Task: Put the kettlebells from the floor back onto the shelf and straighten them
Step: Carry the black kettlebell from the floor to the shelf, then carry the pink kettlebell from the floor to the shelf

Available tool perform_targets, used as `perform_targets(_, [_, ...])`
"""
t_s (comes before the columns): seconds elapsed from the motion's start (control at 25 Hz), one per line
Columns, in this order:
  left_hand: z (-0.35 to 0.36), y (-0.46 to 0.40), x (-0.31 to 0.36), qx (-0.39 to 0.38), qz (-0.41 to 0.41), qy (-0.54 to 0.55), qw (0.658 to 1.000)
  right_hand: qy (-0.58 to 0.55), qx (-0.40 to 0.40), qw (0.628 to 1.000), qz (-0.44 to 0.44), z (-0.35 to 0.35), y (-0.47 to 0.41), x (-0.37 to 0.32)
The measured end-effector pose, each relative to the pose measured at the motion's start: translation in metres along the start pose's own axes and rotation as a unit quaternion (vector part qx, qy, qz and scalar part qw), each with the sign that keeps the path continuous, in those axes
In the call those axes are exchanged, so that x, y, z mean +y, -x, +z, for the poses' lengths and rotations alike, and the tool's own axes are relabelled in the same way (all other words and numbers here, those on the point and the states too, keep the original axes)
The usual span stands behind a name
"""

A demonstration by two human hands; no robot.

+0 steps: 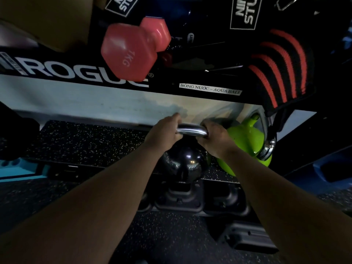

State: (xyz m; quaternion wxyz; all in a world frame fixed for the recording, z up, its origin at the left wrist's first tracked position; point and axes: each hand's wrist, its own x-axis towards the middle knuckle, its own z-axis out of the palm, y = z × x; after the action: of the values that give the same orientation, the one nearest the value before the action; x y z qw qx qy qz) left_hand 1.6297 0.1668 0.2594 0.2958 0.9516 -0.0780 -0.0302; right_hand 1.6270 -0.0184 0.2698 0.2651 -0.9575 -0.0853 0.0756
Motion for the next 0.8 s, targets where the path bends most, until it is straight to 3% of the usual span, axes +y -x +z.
perform_targets(0.12, [-0.005, 0.012, -0.007, 0.018, -0.033, 0.059, 0.998, 0.054, 0.023, 0.996, -0.065, -0.006, 0.010, -0.019])
perform_targets(0.32, [-0.034, 0.097, -0.058, 0.029, -0.152, -0.002, 0.988, 0.104, 0.022, 0.969, -0.223, 0.009, 0.036, -0.072])
perform_targets(0.6, [-0.066, 0.302, -0.151, 0.017, -0.316, -0.032, 0.948, 0.115, -0.087, 0.907, -0.395, 0.132, 0.088, -0.184])
perform_targets(0.8, [-0.055, 0.487, -0.205, 0.004, -0.427, -0.025, 0.904, 0.081, -0.239, 0.845, -0.471, 0.265, 0.192, -0.256])
